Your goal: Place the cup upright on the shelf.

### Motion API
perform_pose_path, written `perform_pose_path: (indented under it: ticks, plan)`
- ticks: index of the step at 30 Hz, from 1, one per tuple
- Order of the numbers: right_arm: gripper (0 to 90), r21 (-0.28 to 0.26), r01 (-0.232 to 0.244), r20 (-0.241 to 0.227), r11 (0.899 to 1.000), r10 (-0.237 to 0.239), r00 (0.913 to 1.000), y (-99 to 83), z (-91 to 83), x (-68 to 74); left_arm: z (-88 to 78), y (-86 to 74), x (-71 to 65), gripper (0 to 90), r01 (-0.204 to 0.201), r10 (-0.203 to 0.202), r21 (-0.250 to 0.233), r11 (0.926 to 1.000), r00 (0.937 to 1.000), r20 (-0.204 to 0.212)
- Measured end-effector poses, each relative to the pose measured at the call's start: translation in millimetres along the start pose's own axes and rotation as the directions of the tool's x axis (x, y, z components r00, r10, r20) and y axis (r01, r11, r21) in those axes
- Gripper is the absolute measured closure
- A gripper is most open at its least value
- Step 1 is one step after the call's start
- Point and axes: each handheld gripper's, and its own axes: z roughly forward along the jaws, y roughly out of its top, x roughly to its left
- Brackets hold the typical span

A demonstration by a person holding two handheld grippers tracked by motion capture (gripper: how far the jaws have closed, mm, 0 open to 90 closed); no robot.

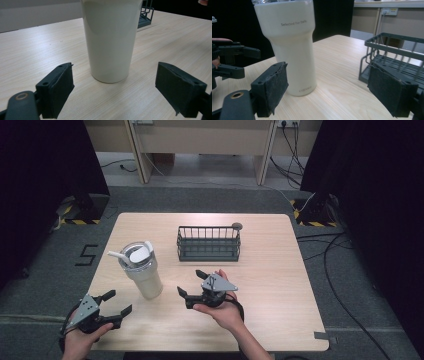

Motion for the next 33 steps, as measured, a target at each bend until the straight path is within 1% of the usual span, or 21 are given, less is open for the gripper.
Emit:
perform_pose_path:
  ticks: [2,3,4,6,7,10,12,13,15,16,17,18,19,20,21,22,24,26,28,33]
  plan:
    - [16.8,0.004,-0.002,-0.006,1.000,0.002,1.0000,0.7,3.3,1.7,0.2,0.0,-0.1,14.2,0.000,0.000,-0.001,1.0000,1.0000,0.001]
    - [16.9,0.007,0.004,-0.017,1.000,-0.004,0.9998,2.1,10.3,4.4,0.3,0.0,-0.2,14.2,0.000,0.000,-0.001,1.0000,1.0000,0.001]
    - [16.9,0.007,0.004,-0.017,1.000,-0.004,0.9998,2.1,10.3,4.4,0.4,0.1,-0.3,14.2,0.000,0.000,-0.001,1.0000,1.0000,0.001]
    - [16.9,0.009,0.008,-0.033,1.000,-0.007,0.9994,4.3,20.5,7.3,0.3,0.2,-0.4,14.2,-0.002,0.002,0.000,1.0000,1.0000,0.001]
    - [16.9,0.009,0.008,-0.033,1.000,-0.007,0.9994,4.3,20.5,7.3,0.3,0.2,-0.4,14.2,-0.002,0.002,0.000,1.0000,1.0000,0.001]
    - [16.9,0.013,0.013,-0.042,1.000,-0.012,0.9991,6.1,29.2,9.7,0.4,0.1,-0.3,14.2,-0.001,0.001,0.000,1.0000,1.0000,0.003]
    - [16.9,0.016,0.016,-0.058,1.000,-0.015,0.9982,7.6,37.5,13.3,0.5,0.1,-0.3,14.2,-0.001,0.001,-0.001,1.0000,1.0000,0.004]
    - [16.9,0.016,0.016,-0.058,1.000,-0.015,0.9982,7.6,37.5,13.3,0.5,0.1,-0.3,14.2,-0.001,0.001,-0.001,1.0000,1.0000,0.004]
    - [16.9,0.020,0.023,-0.069,1.000,-0.021,0.9974,7.4,46.3,16.1,0.5,0.2,-0.4,14.2,-0.001,0.001,0.000,1.0000,1.0000,0.004]
    - [16.9,0.020,0.023,-0.069,1.000,-0.021,0.9974,7.4,46.3,16.1,0.5,0.2,-0.4,14.2,-0.001,0.001,0.000,1.0000,1.0000,0.004]
    - [16.9,0.024,0.024,-0.075,0.999,-0.022,0.9970,7.1,51.8,17.8,0.4,0.3,-0.5,14.2,-0.002,0.002,-0.001,1.0000,1.0000,0.004]
    - [16.9,0.024,0.024,-0.075,0.999,-0.022,0.9970,7.1,51.8,17.8,0.4,0.3,-0.5,14.2,-0.002,0.002,-0.001,1.0000,1.0000,0.004]
    - [16.8,0.028,0.028,-0.082,0.999,-0.025,0.9963,7.2,57.2,19.9,0.5,0.3,-0.5,14.2,-0.002,0.002,-0.001,1.0000,1.0000,0.004]
    - [16.8,0.028,0.028,-0.082,0.999,-0.025,0.9963,7.2,57.2,19.9,0.5,0.2,-0.5,14.2,-0.002,0.002,-0.001,1.0000,1.0000,0.004]
    - [16.7,0.031,0.034,-0.090,0.999,-0.031,0.9955,7.6,62.8,22.1,0.6,0.2,-0.4,14.2,-0.001,0.001,-0.001,1.0000,1.0000,0.005]
    - [16.7,0.031,0.034,-0.090,0.999,-0.031,0.9955,7.6,62.8,22.1,0.6,0.2,-0.4,14.2,-0.001,0.001,-0.001,1.0000,1.0000,0.005]
    - [16.5,0.031,0.032,-0.103,0.999,-0.028,0.9942,8.1,71.3,25.2,0.4,0.2,-0.4,14.2,0.000,0.000,-0.003,1.0000,1.0000,0.004]
    - [16.4,0.033,0.033,-0.103,0.999,-0.030,0.9943,7.8,73.8,25.8,0.4,0.2,-0.3,14.2,0.000,0.000,-0.003,1.0000,1.0000,0.005]
    - [16.2,0.042,0.040,-0.097,0.998,-0.036,0.9946,5.8,80.8,27.2,0.4,0.1,-0.3,14.2,0.001,-0.001,-0.003,1.0000,1.0000,0.006]
    - [15.8,0.044,0.037,-0.109,0.998,-0.032,0.9935,4.3,90.2,30.6,0.8,0.2,-0.4,14.2,0.000,0.000,-0.003,1.0000,1.0000,0.008]
